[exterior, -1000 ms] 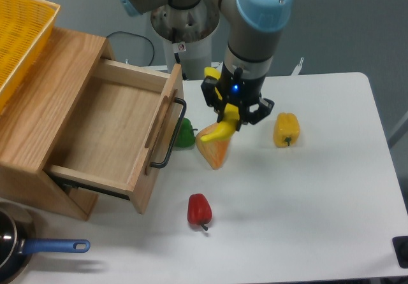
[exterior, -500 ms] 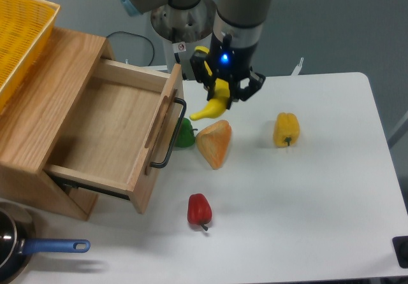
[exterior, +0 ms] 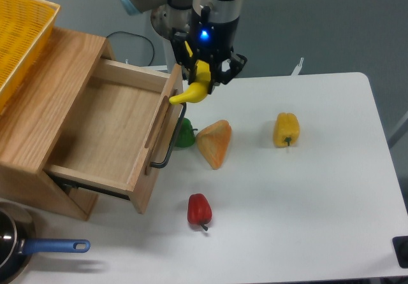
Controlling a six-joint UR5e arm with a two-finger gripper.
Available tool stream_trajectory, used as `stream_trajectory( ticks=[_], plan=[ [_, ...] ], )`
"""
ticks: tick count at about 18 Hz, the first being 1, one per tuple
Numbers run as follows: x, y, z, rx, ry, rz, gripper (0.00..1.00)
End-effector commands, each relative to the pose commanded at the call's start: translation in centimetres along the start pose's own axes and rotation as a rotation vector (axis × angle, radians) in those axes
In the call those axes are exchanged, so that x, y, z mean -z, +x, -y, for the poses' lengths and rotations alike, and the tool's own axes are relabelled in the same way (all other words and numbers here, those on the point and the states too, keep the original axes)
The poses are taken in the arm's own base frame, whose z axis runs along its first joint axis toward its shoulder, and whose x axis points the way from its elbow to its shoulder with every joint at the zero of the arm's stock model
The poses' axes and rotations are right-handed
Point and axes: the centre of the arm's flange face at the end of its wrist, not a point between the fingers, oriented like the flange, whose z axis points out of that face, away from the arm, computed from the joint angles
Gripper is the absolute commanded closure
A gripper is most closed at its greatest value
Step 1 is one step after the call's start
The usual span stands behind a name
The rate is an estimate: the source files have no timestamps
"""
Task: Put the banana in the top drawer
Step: 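Carry the banana over the open wooden drawer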
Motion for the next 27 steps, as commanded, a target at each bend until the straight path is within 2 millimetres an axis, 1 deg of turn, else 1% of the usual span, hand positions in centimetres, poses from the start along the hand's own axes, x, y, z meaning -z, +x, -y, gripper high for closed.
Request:
stream_trajectory(
  ticks=[2, 5, 7, 10, 14, 16, 19, 22, 25, 27],
  plan=[
    [-0.1, 0.4, 0.3, 0.010, 0.002, -0.003, 0.64],
    [-1.2, 1.5, 1.5, 0.020, -0.012, -0.013, 0.63],
    [-1.7, 1.5, 2.0, 0.016, -0.008, -0.014, 0.63],
    [-2.4, 2.3, 3.0, 0.019, -0.007, -0.006, 0.64],
    [-3.5, 3.8, 4.8, 0.009, 0.003, 0.001, 0.63],
    [-4.2, 5.3, 5.4, -0.017, -0.004, -0.009, 0.63],
    [-4.5, 5.8, 6.1, -0.027, 0.010, 0.000, 0.63],
    [-4.8, 6.8, 6.8, -0.054, 0.016, 0.011, 0.63],
    [-5.9, 7.8, 7.8, -0.086, -0.001, 0.029, 0.63],
    [-6.6, 8.6, 8.1, -0.108, -0.021, 0.044, 0.63]
  ],
)
